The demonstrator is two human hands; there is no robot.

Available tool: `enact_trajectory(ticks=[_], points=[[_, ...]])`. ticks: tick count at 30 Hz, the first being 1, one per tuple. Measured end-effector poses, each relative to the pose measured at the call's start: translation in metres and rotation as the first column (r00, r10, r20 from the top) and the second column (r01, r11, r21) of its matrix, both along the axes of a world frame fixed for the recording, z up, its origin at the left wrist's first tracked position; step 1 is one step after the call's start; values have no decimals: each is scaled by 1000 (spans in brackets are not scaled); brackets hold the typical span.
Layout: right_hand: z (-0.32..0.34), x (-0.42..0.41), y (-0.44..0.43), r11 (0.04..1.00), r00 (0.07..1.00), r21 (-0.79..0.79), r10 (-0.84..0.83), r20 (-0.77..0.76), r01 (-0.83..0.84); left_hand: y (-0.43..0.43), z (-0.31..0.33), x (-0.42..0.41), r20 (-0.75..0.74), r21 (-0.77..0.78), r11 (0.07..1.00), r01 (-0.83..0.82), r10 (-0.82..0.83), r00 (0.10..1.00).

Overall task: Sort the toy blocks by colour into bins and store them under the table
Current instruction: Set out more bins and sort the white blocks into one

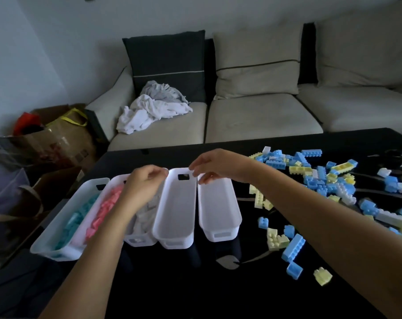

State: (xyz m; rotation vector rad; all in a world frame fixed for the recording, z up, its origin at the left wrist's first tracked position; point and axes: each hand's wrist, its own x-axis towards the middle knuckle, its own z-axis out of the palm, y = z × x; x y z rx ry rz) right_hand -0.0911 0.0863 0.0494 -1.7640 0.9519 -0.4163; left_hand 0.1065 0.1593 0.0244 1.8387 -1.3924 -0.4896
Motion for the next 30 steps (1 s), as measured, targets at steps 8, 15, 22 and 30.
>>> enact_trajectory(ticks=[8, 15, 22, 30], points=[[-12, -154, -6, 941, 952, -296, -230, -203, 164, -37, 15, -102, -129, -33, 928, 372, -373, 919], [-41, -276, 27, 870, 794, -443, -419, -441, 214, -44, -6, -199, -38, 122, 709, 695, -696, 717], [-57, -329, 61, 924, 732, -345, -347, -586, 162, -21, -48, -286, 90, 297, 516, 803, -853, 515], [-90, -308, 62, 855, 805, -519, -299, -512, -12, -9, -89, -329, 506, 253, 670, 698, -706, 495]])
